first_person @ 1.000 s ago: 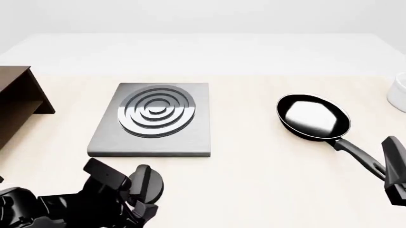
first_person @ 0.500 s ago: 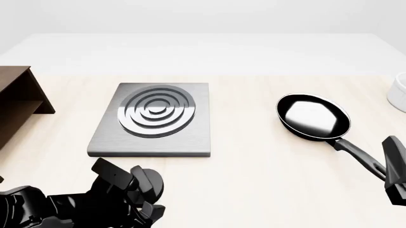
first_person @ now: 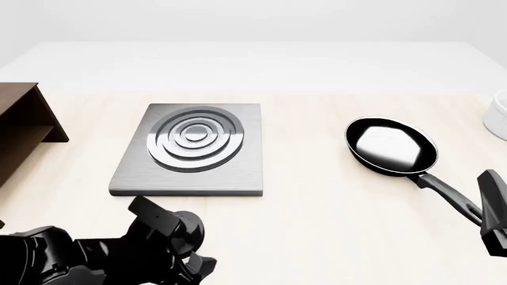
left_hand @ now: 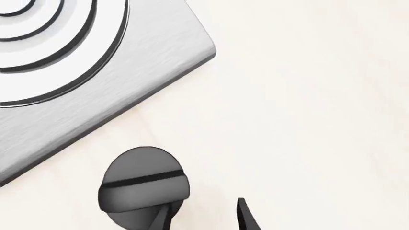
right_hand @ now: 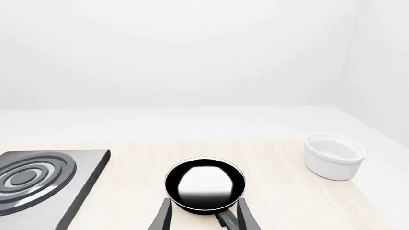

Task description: Turn on the stove and put the frying pan on it.

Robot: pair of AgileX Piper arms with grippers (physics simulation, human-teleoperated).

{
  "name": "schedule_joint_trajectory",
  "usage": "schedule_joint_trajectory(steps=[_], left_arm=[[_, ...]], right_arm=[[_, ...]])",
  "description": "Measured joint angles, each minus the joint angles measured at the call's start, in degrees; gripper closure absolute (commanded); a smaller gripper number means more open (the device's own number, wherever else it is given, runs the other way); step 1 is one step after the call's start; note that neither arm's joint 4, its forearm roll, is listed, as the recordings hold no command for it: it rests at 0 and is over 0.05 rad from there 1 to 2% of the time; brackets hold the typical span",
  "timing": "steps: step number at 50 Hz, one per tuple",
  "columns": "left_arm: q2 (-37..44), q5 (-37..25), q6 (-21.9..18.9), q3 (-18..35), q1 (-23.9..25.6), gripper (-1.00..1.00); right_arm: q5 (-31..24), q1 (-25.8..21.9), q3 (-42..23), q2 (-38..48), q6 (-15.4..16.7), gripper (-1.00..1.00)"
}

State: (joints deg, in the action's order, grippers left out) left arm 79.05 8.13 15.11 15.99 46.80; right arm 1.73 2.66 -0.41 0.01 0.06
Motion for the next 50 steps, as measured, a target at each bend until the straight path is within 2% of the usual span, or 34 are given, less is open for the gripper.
schedule_joint_trajectory(steps=[31,50], left_arm=[[-2.01,-3.75,-1.10,2.57,0.55,-1.00],[-18.71,-19.25,-1.74,6.82,3.56,-1.00]], right_arm=[[0.09,0.01,0.00,0.00,-0.11,-1.00],[0.13,0.05,0.03,0.00,0.03,-1.00]])
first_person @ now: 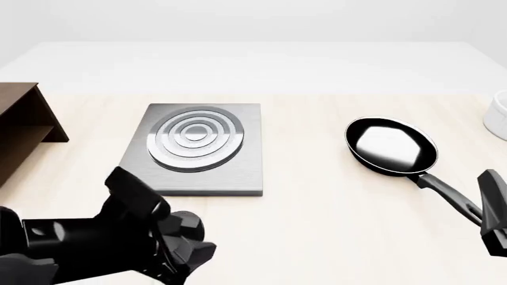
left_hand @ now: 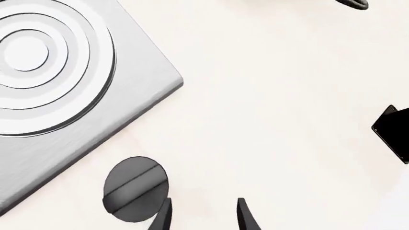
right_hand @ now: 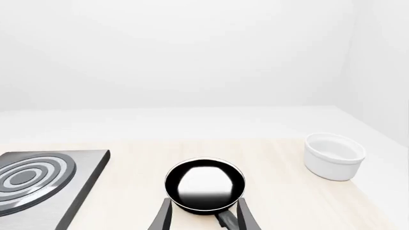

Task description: Turn on the stove and put the frying pan on it.

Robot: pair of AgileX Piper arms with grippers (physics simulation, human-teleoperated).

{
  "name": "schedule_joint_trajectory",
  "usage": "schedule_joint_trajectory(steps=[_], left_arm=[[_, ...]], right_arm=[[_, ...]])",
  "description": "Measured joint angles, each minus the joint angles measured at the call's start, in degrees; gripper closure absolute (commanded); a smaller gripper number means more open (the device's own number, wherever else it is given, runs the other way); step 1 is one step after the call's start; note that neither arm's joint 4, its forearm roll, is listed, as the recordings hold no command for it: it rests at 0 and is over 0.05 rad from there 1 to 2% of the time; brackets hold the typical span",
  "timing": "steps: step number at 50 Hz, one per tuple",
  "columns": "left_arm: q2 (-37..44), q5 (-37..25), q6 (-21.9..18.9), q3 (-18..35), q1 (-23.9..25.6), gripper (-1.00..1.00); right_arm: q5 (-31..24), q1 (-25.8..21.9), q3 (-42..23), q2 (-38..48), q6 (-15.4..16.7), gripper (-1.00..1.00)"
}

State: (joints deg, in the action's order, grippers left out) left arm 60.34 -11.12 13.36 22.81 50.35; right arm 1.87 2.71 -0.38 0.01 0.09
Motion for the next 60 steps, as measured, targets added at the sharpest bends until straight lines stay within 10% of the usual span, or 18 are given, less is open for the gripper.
schedule_joint_trajectory(steps=[13,35,60], left_arm=[[-14.55,-10.50,-1.97,0.55,-4.38,-1.00],[-51.00,-27.88,-9.65,-5.23,-26.19,-1.00],[-59.58,-10.96,-14.21,-18.98,-48.56,-1.00]], right_arm=[[-0.04,0.02,-0.02,0.00,0.20,-1.00],[-0.69,-0.10,-0.01,0.00,1.56,-1.00],[-2.33,-0.61,0.07,0.02,2.53,-1.00]])
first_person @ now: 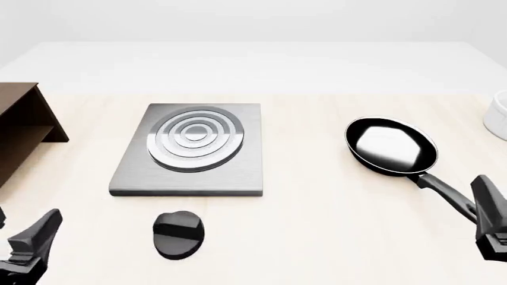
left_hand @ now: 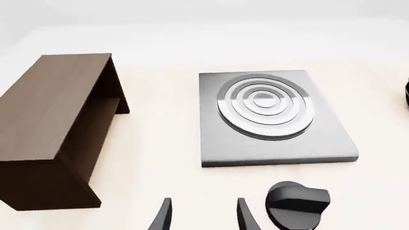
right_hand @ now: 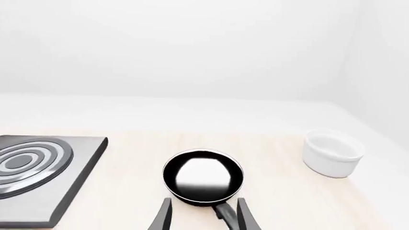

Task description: Turn on the stove and put the frying pan on it.

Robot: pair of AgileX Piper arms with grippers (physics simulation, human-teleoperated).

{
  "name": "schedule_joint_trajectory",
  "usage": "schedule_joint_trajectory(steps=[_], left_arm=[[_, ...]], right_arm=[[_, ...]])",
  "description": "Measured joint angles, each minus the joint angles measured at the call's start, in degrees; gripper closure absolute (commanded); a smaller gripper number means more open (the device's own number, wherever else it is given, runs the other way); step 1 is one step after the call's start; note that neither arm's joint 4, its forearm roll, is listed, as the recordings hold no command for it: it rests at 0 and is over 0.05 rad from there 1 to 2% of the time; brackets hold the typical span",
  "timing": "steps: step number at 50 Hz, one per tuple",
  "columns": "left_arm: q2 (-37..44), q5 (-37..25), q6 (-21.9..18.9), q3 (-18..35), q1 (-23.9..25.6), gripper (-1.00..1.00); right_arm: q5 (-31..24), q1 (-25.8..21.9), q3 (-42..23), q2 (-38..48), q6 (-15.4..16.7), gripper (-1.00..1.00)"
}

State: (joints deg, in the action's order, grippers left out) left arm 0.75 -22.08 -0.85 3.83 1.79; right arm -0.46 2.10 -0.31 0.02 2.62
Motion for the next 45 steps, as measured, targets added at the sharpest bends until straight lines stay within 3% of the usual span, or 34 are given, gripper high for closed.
schedule_joint_trajectory(steps=[9,21,33,45], left_arm=[[-0.45,5.28,0.82,-2.25,-4.34,-1.00],[-0.66,8.91,2.24,-3.08,-5.99,-1.00],[-0.73,10.03,2.61,-3.57,-6.09,-1.00],[-0.74,10.30,2.61,-3.72,-6.13,-1.00]], right_arm=[[-0.54,-0.05,-0.16,0.01,-2.67,-1.00],[-2.76,-3.07,-3.35,4.20,-3.49,-1.00],[-12.50,-9.10,-13.25,12.76,-1.95,-1.00],[-22.39,-12.03,-23.53,26.59,1.73,-1.00]])
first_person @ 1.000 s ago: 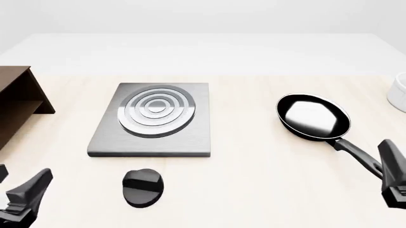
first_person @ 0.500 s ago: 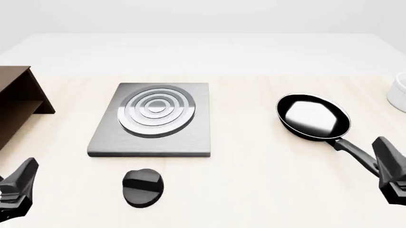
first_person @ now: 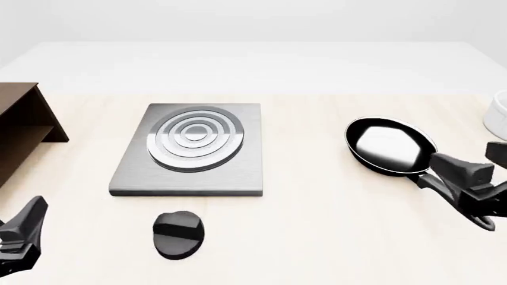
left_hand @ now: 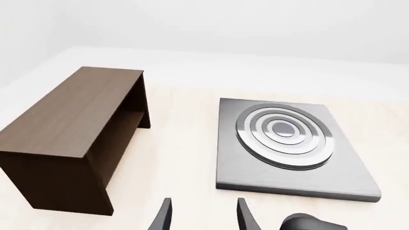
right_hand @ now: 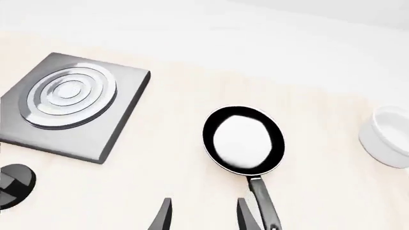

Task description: Turn on the stove and put the frying pan on it.

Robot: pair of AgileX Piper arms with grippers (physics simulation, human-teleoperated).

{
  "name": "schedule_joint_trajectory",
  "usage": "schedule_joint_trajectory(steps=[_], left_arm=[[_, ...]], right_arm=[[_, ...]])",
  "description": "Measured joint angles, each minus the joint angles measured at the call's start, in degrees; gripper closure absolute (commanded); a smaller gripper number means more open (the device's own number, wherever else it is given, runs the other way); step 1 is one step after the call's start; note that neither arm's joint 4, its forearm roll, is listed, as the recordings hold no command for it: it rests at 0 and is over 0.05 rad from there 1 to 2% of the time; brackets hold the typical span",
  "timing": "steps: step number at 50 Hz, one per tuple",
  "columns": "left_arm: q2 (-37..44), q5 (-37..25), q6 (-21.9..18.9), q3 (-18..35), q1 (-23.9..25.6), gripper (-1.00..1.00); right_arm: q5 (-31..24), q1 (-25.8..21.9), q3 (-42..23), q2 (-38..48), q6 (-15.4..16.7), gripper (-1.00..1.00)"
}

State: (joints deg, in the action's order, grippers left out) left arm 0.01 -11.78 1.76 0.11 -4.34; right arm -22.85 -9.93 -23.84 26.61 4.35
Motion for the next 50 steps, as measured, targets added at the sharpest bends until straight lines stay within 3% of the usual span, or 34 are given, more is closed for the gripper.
schedule_joint_trajectory(steps=[18,28,40,50], left_arm=[[-0.01,-0.08,-0.15,-0.03,0.07,-1.00],[-0.01,-0.21,-0.07,-0.02,-0.09,-1.00],[-0.01,-0.29,0.08,-0.05,-0.38,-1.00],[-0.01,-0.31,0.28,-0.07,-0.52,-1.00]], right_arm=[[-17.55,3.99,-16.08,17.17,10.49,-1.00],[-26.16,6.10,-25.38,25.35,13.97,-1.00],[-32.76,9.32,-33.02,33.05,17.85,-1.00],[-34.75,12.87,-35.34,37.58,21.45,-1.00]])
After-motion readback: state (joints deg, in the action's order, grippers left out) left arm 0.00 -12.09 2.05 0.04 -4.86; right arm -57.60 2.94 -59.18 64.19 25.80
